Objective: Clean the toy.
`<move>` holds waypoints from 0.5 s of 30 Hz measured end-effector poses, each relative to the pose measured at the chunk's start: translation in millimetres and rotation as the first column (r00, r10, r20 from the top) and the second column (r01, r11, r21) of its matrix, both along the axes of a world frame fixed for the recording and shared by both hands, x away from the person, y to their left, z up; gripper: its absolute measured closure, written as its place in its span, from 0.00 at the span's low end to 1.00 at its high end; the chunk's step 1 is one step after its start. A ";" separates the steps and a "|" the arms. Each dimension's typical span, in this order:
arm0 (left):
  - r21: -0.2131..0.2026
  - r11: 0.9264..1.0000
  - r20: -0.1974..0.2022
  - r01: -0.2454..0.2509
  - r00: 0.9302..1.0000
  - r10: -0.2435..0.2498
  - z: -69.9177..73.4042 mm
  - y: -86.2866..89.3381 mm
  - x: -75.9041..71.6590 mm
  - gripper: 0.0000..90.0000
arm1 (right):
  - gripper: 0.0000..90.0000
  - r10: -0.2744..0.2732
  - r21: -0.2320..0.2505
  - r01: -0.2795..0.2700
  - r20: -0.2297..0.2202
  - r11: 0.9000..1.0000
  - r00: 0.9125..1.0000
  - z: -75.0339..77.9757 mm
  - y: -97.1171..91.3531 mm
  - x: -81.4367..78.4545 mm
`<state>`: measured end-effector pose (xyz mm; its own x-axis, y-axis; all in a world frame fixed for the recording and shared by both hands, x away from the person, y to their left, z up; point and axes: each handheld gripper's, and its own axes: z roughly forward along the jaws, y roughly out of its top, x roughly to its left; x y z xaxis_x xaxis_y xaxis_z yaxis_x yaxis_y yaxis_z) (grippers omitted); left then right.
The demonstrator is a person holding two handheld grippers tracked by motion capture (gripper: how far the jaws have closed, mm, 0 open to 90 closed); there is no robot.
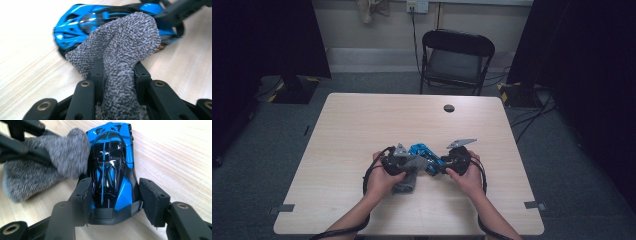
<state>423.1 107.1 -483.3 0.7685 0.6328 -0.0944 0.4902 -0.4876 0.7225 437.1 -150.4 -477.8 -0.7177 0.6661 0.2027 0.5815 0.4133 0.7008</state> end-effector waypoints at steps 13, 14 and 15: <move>0.007 0.999 0.004 -0.052 0.999 0.052 3.6 8.8 18.1 0.77 | 0.52 -0.003 0.005 0.003 -0.004 1.000 1.000 -0.3 -2.0 -1.1; -0.001 0.998 0.002 -0.062 0.998 0.062 3.4 10.3 19.4 0.77 | 0.52 -0.002 0.005 0.002 -0.004 1.000 1.000 -0.2 -2.1 -1.0; 0.011 0.997 0.007 -0.072 0.997 0.072 3.7 12.0 21.1 0.77 | 0.52 -0.002 0.004 0.002 -0.004 1.000 1.000 -0.2 -2.2 -1.0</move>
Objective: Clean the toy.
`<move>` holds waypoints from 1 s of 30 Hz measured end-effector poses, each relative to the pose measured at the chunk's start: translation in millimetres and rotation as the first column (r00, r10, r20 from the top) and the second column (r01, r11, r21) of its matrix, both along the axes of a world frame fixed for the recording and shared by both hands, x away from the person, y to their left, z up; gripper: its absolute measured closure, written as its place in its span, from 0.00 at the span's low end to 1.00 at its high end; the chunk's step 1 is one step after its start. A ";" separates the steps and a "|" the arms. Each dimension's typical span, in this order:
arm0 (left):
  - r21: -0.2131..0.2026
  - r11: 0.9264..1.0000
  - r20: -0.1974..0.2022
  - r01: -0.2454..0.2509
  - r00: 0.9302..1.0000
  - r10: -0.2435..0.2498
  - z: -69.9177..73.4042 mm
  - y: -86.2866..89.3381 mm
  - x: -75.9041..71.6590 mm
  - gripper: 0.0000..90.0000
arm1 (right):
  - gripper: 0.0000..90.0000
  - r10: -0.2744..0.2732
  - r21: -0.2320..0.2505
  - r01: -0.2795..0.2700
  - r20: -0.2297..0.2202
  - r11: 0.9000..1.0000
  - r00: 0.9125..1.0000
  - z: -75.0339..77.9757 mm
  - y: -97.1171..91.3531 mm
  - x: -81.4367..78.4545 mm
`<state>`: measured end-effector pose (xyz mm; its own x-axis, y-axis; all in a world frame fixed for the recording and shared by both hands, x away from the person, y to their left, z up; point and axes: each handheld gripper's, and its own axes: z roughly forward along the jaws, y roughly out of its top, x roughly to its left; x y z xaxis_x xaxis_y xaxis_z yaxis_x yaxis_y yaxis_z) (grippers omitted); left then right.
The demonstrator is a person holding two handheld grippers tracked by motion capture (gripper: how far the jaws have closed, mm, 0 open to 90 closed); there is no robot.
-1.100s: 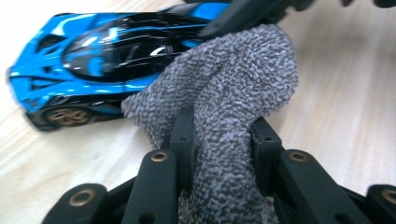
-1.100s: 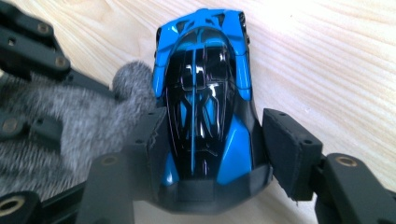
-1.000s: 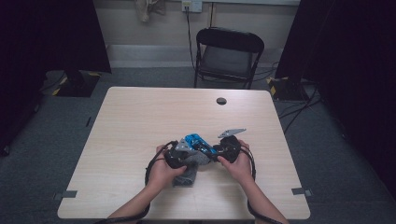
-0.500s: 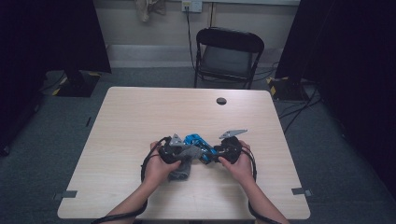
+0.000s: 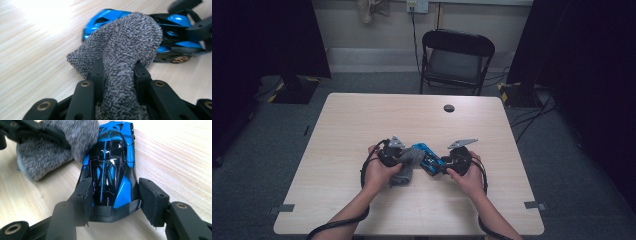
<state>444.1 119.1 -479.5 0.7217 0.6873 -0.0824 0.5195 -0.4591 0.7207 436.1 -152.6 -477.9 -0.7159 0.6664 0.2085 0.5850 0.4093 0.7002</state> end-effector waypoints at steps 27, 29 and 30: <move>-0.083 0.990 -0.023 0.113 0.993 -0.115 12.1 -6.4 -34.3 0.77 | 0.53 0.006 0.007 -0.006 -0.005 1.000 1.000 -0.5 -3.2 -0.6; -0.075 0.985 -0.029 0.156 0.987 -0.158 10.8 -17.3 -43.2 0.77 | 0.53 0.006 0.006 -0.006 -0.005 1.000 1.000 -0.4 -3.1 -0.5; -0.071 0.982 -0.037 0.175 0.983 -0.178 8.6 -23.2 -46.5 0.77 | 0.53 0.007 0.005 -0.007 -0.006 1.000 1.000 -0.2 -2.9 -0.4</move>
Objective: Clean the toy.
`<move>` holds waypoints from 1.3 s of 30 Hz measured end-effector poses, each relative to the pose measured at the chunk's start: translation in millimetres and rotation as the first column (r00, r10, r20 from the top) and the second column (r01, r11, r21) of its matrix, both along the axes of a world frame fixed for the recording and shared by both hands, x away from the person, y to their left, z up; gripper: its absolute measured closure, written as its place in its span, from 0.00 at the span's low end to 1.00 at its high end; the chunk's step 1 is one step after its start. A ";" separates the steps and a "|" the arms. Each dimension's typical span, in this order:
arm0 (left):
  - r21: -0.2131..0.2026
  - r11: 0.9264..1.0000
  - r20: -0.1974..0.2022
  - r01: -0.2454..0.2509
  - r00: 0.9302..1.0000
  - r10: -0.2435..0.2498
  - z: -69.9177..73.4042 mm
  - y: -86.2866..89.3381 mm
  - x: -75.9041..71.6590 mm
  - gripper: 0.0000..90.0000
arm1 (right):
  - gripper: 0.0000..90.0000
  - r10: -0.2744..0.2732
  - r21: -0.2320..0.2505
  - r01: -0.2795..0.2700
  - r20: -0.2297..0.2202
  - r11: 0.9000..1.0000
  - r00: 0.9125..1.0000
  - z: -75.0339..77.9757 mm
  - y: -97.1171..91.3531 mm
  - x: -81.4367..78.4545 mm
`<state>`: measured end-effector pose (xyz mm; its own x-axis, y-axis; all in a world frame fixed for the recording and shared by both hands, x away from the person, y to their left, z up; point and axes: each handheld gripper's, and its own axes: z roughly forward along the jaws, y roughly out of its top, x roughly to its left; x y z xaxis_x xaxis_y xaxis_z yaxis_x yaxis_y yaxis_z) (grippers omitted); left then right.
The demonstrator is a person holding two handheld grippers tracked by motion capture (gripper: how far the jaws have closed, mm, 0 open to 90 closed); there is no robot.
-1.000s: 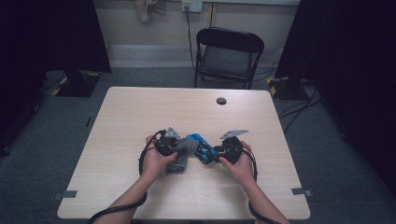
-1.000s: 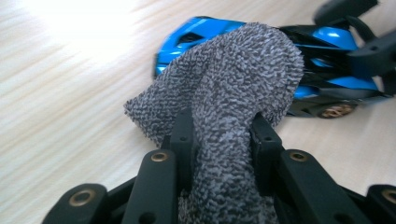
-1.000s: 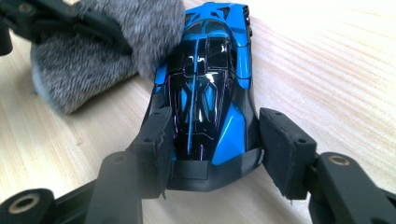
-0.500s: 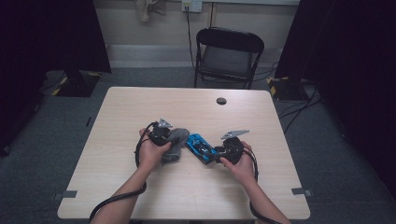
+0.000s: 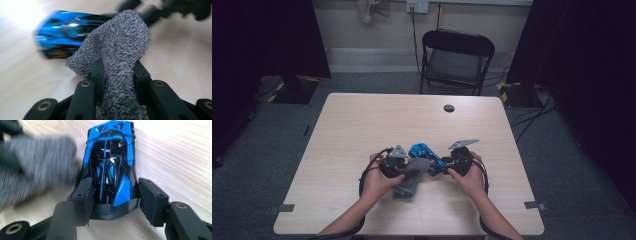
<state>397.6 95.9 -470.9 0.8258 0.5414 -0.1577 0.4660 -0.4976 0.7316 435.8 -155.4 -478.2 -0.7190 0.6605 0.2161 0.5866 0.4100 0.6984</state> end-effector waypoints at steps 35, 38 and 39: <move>0.065 0.991 0.011 -0.114 0.993 0.113 -4.3 10.7 41.2 0.77 | 0.53 -0.005 0.013 0.005 -0.022 1.000 1.000 -0.5 -2.6 0.9; 0.057 0.990 0.010 -0.128 0.992 0.128 -4.6 14.4 43.8 0.77 | 0.53 -0.006 0.021 0.006 -0.021 1.000 1.000 -1.3 -3.6 0.8; 0.052 0.990 0.008 -0.132 0.991 0.132 -4.9 15.3 44.6 0.77 | 0.53 -0.006 0.025 0.007 -0.021 1.000 1.000 -1.7 -4.0 0.6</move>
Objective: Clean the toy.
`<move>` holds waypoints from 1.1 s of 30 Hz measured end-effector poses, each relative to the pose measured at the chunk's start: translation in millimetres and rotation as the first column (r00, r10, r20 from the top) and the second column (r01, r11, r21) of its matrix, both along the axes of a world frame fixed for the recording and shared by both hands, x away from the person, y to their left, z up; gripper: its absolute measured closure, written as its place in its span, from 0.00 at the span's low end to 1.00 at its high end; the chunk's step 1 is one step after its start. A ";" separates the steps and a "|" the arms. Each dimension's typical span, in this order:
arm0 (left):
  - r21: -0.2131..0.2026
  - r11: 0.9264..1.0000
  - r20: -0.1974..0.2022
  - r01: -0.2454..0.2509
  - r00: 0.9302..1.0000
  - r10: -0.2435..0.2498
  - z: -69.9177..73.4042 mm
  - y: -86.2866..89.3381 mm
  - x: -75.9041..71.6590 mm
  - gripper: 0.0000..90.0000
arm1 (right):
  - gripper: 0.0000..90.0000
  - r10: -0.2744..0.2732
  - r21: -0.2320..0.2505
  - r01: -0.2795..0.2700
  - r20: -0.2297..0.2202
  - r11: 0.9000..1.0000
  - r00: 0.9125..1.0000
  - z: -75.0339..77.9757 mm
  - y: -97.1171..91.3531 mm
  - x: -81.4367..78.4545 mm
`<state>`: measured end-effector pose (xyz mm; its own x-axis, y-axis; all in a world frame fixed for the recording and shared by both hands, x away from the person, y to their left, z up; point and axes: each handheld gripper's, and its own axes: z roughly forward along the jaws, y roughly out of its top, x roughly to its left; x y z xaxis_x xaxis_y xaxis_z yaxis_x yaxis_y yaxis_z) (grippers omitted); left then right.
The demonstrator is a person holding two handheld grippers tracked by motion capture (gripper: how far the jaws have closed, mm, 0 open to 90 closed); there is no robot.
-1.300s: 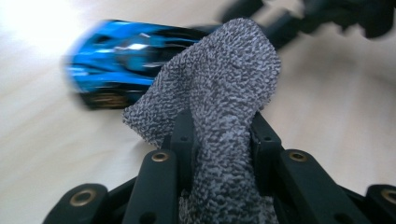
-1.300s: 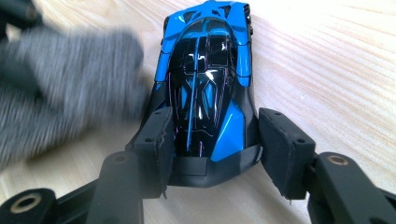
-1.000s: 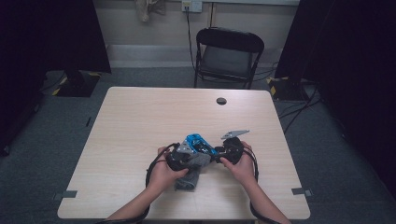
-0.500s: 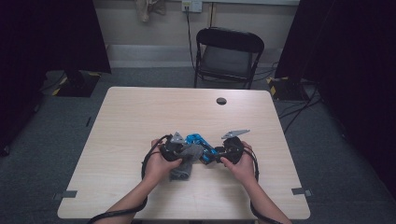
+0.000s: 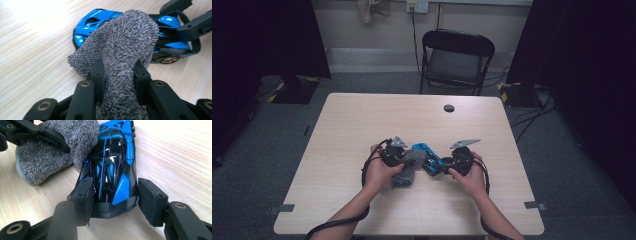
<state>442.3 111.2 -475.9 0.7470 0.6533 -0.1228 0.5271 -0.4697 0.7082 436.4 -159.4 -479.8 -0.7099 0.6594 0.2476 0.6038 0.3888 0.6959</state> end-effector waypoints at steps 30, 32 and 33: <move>0.001 0.994 0.006 -0.105 0.994 0.105 5.4 20.9 17.1 0.77 | 0.53 0.002 0.001 -0.002 0.005 1.000 1.000 -0.3 0.6 0.5; -0.016 0.997 0.008 -0.077 0.997 0.077 9.2 18.6 9.4 0.77 | 0.53 0.002 0.007 -0.002 0.001 1.000 1.000 -0.9 -0.3 0.5; -0.026 0.997 0.013 -0.072 0.997 0.073 11.3 17.4 5.2 0.77 | 0.53 0.003 0.009 -0.003 0.000 1.000 1.000 -1.0 -0.5 0.4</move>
<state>447.5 128.6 -464.6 0.6996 0.7027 -0.1299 0.5491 -0.4123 0.7269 436.7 -159.9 -480.9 -0.7117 0.6553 0.2530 0.6026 0.3844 0.6994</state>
